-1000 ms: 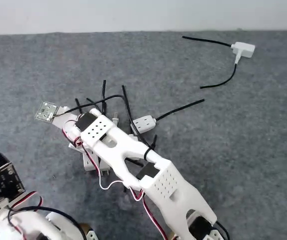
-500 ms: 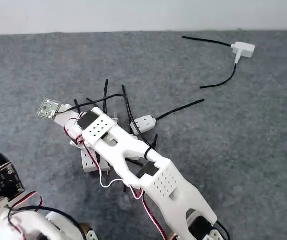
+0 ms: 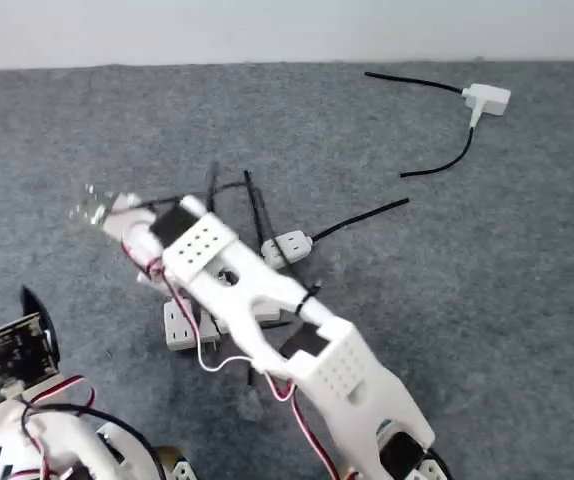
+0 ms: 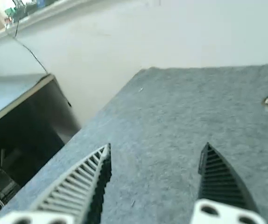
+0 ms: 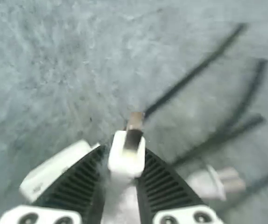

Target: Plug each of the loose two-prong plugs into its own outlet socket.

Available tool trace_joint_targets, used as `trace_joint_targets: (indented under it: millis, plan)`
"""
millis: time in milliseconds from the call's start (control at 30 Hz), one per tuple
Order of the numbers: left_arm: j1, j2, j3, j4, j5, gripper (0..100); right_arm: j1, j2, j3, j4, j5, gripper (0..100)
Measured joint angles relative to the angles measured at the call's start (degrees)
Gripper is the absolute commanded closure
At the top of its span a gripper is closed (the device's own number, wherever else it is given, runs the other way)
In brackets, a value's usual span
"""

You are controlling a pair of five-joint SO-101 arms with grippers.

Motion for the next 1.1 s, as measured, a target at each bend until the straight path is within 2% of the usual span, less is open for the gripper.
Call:
trace_joint_targets:
  millis: [200,400,600,833,1100]
  plan:
    - [3.87,0.00,0.00,-5.01,0.00,70,2.20,-8.53,-6.51,11.43,-0.26,99.1]
    - [9.05,0.00,0.09,-5.89,0.26,70,2.46,-18.37,-12.22,22.77,-0.26,99.1]
    - [13.36,0.00,0.62,-5.89,1.76,70,4.66,-28.40,-12.48,23.03,0.09,99.1]
    - [25.14,0.00,0.97,-8.44,1.85,70,5.54,-35.16,-12.48,23.03,1.93,99.1]
    - [34.90,0.00,-0.26,-14.24,2.11,70,1.41,-35.34,-5.63,23.03,2.20,99.1]
